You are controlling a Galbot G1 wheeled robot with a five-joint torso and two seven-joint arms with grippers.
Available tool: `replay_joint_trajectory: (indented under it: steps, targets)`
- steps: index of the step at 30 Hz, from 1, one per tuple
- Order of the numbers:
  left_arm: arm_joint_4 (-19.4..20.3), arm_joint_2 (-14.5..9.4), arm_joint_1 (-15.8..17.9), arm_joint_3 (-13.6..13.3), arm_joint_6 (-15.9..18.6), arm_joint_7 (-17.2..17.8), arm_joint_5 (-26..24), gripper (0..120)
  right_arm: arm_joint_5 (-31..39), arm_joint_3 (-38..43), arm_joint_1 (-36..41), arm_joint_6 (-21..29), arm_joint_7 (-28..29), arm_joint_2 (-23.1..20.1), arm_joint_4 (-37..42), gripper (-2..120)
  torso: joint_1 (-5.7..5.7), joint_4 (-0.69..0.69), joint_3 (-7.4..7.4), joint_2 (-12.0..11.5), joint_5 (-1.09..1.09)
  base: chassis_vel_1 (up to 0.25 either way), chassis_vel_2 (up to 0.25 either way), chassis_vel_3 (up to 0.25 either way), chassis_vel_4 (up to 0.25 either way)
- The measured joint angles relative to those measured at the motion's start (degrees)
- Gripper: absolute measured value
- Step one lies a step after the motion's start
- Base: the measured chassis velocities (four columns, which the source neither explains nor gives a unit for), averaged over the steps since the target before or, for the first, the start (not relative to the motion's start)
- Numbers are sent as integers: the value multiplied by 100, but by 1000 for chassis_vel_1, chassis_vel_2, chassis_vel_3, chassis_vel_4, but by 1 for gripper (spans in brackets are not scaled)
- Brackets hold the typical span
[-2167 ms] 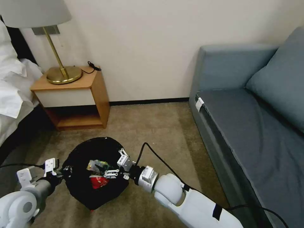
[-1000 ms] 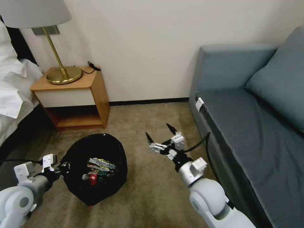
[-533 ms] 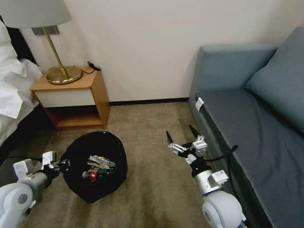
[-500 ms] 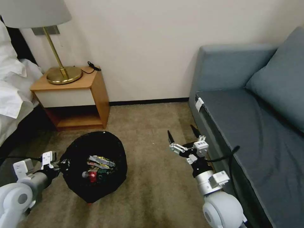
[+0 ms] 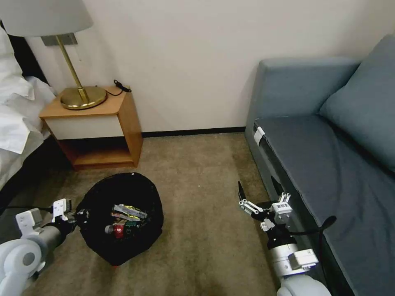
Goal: Pick up the trash bin, then pick up the garbage on the floor and place it into the trash bin.
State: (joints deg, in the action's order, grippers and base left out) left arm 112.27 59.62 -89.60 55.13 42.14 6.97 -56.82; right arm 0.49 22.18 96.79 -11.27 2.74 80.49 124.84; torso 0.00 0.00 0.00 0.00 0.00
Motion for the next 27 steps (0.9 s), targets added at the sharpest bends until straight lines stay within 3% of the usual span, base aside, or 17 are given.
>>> replay_joint_trajectory:
  steps: [12, 27]
  targets:
    - [-554, 109, 160, -166, 0, 59, 194, 4, 27, -108, -97, 79, -2, 10, -118, 100, 0, 0, 0, 0, -1, 0, 0, 0, 0]
    - [-758, 135, 223, -210, 0, 98, 214, 7, 49, -159, -136, 112, -20, 41, -175, 100, 0, 0, 0, 0, -1, 0, 0, 0, 0]
